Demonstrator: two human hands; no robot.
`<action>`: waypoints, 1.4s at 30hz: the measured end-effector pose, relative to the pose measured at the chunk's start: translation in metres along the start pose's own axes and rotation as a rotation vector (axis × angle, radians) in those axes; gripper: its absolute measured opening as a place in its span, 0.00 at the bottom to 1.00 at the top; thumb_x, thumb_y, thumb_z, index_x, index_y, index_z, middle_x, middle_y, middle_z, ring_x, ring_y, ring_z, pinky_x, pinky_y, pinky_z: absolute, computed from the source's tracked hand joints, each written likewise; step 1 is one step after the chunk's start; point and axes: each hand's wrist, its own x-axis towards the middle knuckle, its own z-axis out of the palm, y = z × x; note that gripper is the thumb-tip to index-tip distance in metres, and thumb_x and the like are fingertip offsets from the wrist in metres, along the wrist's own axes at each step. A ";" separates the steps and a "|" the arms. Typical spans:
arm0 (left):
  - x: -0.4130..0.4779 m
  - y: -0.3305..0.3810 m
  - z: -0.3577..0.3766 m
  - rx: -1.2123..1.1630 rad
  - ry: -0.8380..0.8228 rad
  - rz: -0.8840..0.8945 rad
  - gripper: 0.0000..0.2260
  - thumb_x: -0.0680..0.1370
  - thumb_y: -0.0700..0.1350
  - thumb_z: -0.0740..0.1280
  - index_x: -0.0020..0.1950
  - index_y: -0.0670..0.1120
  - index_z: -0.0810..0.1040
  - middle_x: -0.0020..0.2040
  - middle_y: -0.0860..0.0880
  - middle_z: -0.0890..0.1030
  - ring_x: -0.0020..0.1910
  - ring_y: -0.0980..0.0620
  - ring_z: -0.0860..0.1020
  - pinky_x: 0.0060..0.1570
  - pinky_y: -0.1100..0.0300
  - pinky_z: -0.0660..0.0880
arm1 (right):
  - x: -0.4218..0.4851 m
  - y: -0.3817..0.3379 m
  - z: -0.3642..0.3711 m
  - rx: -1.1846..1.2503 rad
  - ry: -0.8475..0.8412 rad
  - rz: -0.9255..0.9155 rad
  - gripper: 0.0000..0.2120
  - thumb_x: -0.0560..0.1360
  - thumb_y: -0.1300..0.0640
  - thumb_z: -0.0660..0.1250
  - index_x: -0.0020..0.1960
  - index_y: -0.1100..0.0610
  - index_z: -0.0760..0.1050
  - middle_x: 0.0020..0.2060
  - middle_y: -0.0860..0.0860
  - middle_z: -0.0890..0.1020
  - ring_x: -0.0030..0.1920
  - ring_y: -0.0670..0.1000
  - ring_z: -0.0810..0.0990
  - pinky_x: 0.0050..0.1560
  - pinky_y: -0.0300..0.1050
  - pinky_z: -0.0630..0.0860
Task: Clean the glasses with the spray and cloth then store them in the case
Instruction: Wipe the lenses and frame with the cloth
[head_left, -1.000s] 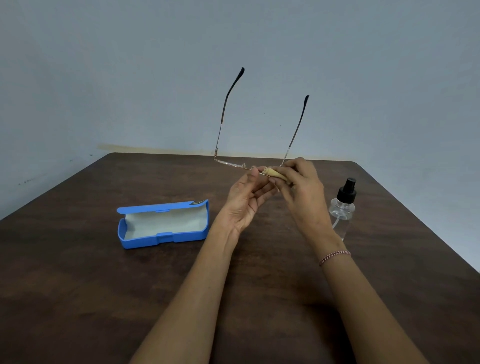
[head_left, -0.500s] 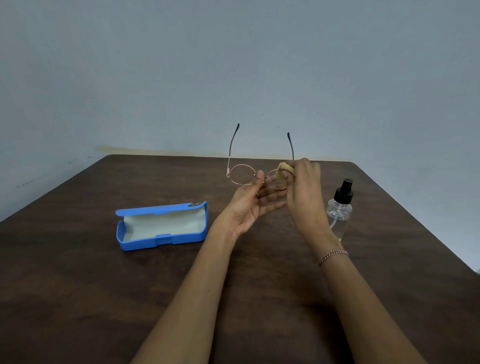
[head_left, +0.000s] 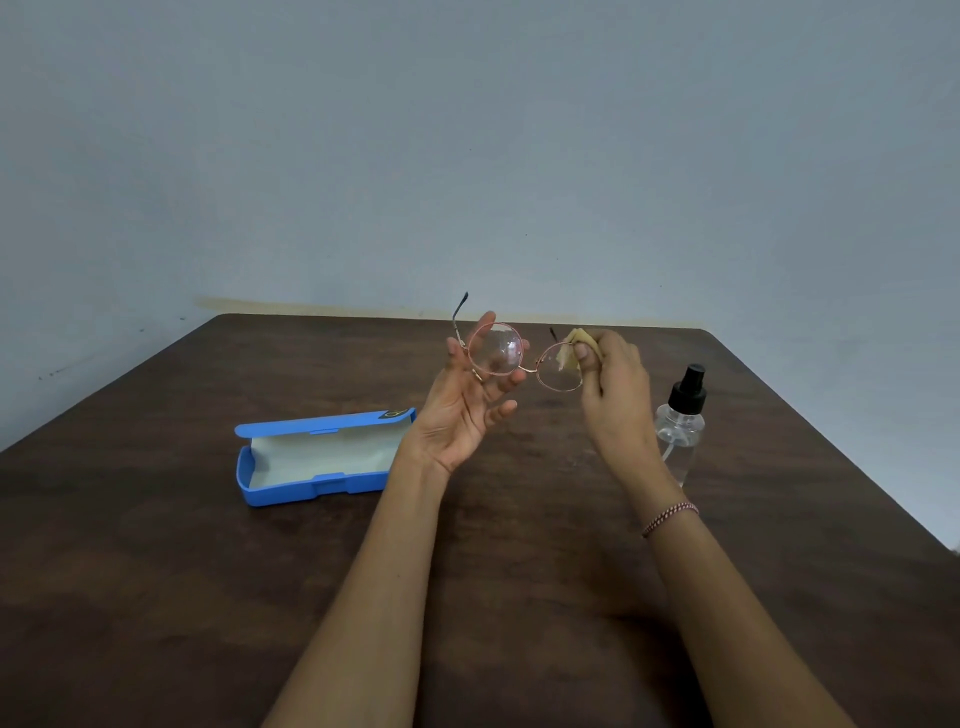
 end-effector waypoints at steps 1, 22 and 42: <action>0.000 0.000 0.000 0.004 -0.003 -0.004 0.27 0.65 0.63 0.72 0.62 0.57 0.77 0.56 0.45 0.82 0.44 0.52 0.83 0.33 0.61 0.80 | 0.000 0.000 0.000 -0.005 -0.010 -0.004 0.10 0.81 0.58 0.55 0.46 0.62 0.71 0.43 0.49 0.73 0.46 0.49 0.66 0.38 0.29 0.61; 0.000 0.000 -0.003 0.016 -0.074 -0.005 0.26 0.63 0.50 0.79 0.61 0.53 0.79 0.61 0.47 0.80 0.46 0.46 0.84 0.33 0.60 0.81 | 0.006 0.003 -0.009 -0.078 -0.023 0.033 0.11 0.81 0.58 0.57 0.50 0.63 0.76 0.43 0.49 0.73 0.46 0.51 0.68 0.37 0.38 0.56; -0.003 0.003 0.001 0.052 -0.138 -0.079 0.24 0.68 0.53 0.75 0.63 0.55 0.77 0.63 0.51 0.78 0.52 0.51 0.81 0.41 0.58 0.81 | 0.007 -0.001 -0.014 -0.032 -0.032 0.106 0.12 0.81 0.57 0.58 0.51 0.63 0.76 0.43 0.51 0.75 0.46 0.53 0.72 0.41 0.41 0.61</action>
